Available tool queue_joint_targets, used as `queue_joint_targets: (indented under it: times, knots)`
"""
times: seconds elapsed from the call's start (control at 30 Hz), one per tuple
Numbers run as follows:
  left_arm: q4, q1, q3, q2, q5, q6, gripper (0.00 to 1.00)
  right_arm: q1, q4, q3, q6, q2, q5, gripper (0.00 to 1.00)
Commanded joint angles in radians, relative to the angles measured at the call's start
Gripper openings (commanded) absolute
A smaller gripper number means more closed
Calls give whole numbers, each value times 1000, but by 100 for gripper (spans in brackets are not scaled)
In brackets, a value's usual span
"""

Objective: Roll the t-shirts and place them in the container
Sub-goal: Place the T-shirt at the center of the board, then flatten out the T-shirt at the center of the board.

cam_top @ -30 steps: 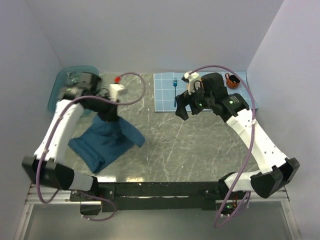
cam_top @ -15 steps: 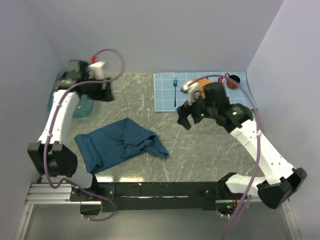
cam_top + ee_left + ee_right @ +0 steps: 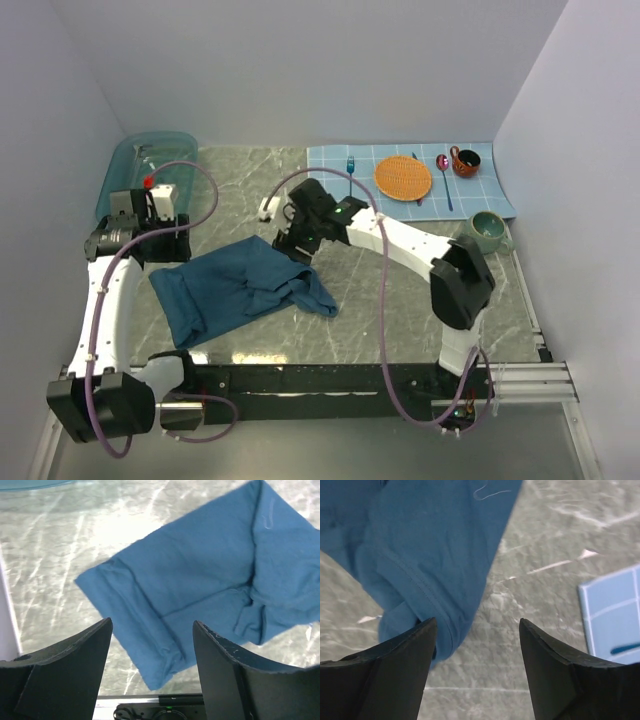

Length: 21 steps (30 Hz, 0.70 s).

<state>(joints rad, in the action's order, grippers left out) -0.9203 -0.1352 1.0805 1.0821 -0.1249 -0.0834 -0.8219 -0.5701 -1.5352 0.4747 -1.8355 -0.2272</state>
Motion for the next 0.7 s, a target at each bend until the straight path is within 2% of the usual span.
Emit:
queue_joint_targets:
  times: [0.0,0.13,0.33,0.67]
  knots:
    - [40,-4,2,-4,70,24,72,-37,-25,-68,151,-27,17,75]
    - [47,-6,-1,-2,68,33,72,-42,-30,-63,168,-50,57,73]
    - [46,-9,1,18,65,31,72,-42,-108,-43,196,-39,0,72]
    - [49,-10,-8,71,61,17,72,-45,-137,-45,200,-132,126,74]
